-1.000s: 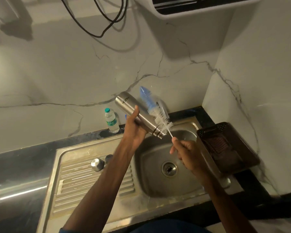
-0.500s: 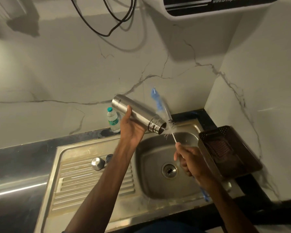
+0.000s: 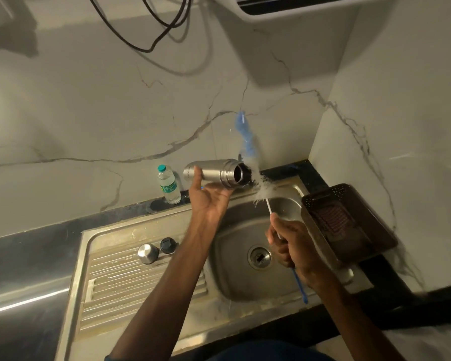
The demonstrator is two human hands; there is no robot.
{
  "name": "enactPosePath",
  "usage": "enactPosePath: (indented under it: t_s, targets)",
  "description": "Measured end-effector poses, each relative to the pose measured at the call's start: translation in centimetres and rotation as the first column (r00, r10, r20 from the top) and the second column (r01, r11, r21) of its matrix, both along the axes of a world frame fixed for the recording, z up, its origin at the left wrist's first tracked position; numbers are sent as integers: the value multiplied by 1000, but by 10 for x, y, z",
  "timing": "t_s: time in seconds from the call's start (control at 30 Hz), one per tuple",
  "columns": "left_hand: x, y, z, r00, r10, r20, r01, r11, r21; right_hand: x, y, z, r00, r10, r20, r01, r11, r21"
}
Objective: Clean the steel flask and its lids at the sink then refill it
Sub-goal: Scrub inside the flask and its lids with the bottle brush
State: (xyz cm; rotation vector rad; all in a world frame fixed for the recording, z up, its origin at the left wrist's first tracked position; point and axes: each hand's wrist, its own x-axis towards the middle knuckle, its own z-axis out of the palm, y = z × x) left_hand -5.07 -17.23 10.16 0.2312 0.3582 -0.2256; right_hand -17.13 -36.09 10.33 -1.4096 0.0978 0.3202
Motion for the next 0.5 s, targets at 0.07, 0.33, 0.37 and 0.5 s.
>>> enactPosePath:
  t_s: [0.07, 0.33, 0.37, 0.5]
  targets:
    - [-5, -9, -4, 999, -43, 13, 43, 999, -24, 10, 1, 8, 1000, 0, 2, 0, 999, 32]
    - [-2, -14, -3, 994, 112, 8, -112, 993, -23, 7, 3, -4, 990, 20, -141, 5, 985, 174]
    - [-2, -12, -2, 992, 126, 13, -126, 992, -25, 6, 3, -6, 987, 33, -155, -1, 980, 200]
    - [-11, -21, -3, 992, 106, 63, -109, 993, 49, 26, 4, -4, 985, 64, -163, 6, 918, 396]
